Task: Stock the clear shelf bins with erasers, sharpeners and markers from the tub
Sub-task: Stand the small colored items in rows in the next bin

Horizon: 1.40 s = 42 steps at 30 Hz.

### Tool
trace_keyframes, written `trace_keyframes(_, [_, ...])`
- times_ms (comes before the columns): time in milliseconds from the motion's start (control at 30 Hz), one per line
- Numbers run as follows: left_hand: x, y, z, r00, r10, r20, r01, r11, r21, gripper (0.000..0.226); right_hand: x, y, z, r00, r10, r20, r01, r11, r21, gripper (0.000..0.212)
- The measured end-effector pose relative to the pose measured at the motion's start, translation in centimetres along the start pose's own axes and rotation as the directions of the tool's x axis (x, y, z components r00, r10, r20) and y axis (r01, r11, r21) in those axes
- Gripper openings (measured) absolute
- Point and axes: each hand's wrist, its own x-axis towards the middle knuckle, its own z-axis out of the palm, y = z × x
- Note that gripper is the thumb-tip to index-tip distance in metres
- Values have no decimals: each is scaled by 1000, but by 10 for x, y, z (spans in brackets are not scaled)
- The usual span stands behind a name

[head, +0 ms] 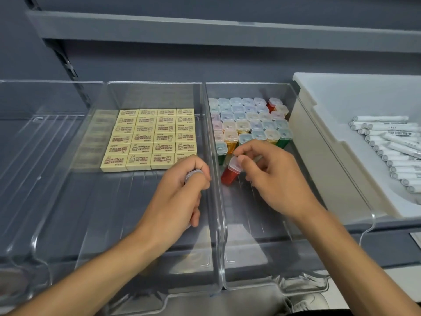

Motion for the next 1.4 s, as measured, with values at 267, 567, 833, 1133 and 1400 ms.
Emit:
trace_keyframes(267, [2, 0, 1, 1000, 1, 2, -1, 1000, -15, 21, -8, -3, 4, 999, -53, 7, 53, 997, -52, 8])
trace_keyframes(567, [5, -1, 3, 1000, -8, -14, 8, 1000, 17, 20, -5, 4, 7, 998, -41, -44, 38, 997, -62, 27])
trace_keyframes(833, [7, 3, 2, 996, -82, -42, 80, 996, -37, 21, 2, 7, 13, 990, -97, -107, 82, 987, -140, 34])
trace_keyframes(1133, [4, 6, 4, 997, -77, -30, 75, 996, -38, 14, 6, 3, 19, 978, -131, -162, 95, 972, -214, 22])
trace_keyframes(1400, [5, 7, 4, 996, -75, -41, 74, 997, -30, 14, 6, 5, 19, 978, -128, -165, 75, 953, -293, 17])
